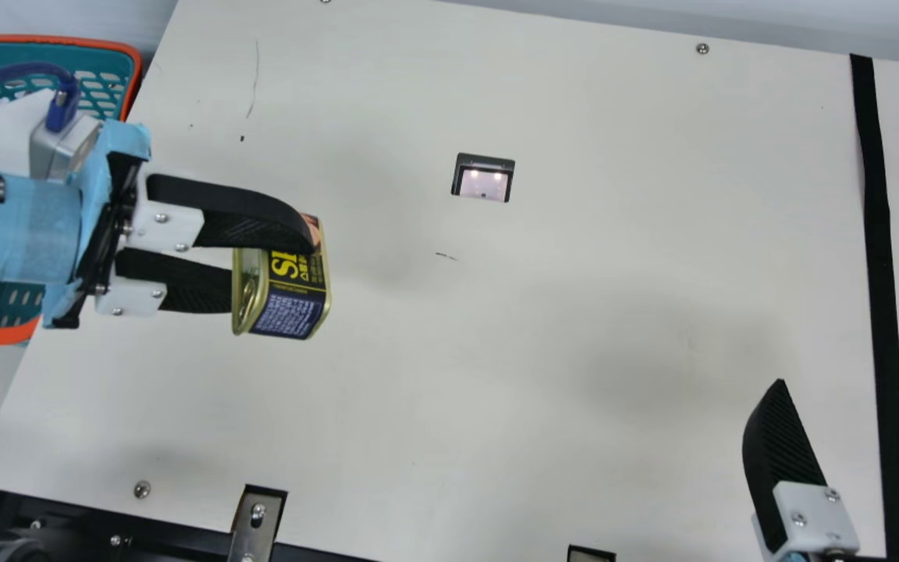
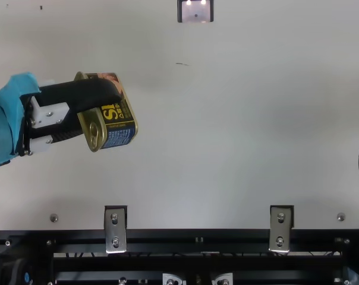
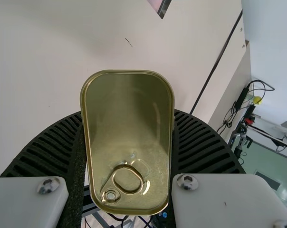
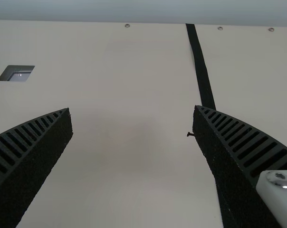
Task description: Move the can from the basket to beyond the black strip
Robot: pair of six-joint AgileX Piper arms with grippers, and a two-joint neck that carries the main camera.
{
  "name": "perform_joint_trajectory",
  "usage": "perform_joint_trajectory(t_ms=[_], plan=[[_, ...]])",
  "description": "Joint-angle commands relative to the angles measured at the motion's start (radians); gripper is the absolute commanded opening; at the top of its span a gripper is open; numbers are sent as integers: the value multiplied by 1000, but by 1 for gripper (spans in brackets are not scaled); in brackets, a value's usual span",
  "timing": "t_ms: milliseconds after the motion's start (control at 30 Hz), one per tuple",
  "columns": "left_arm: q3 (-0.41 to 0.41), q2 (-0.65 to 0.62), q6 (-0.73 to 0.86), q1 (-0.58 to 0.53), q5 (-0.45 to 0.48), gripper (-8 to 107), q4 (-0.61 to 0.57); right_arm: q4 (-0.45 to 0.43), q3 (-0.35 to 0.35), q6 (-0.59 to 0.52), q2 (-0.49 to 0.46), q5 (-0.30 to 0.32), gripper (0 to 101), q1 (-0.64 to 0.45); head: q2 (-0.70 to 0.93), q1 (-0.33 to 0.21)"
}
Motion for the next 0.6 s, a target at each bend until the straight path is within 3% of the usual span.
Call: perform_joint_trajectory(t_ms=[0,267,567], plan=[[-1,1,-1,0,0,10,0,0,0,0,0,0,101,0,-6,-4],[-52,-10,60,-82,-56,10,88,0,0,0,0,0,101,0,-6,-4],[-183,2,80,-318,-192,10,334,0,0,0,0,0,101,0,-6,-4]])
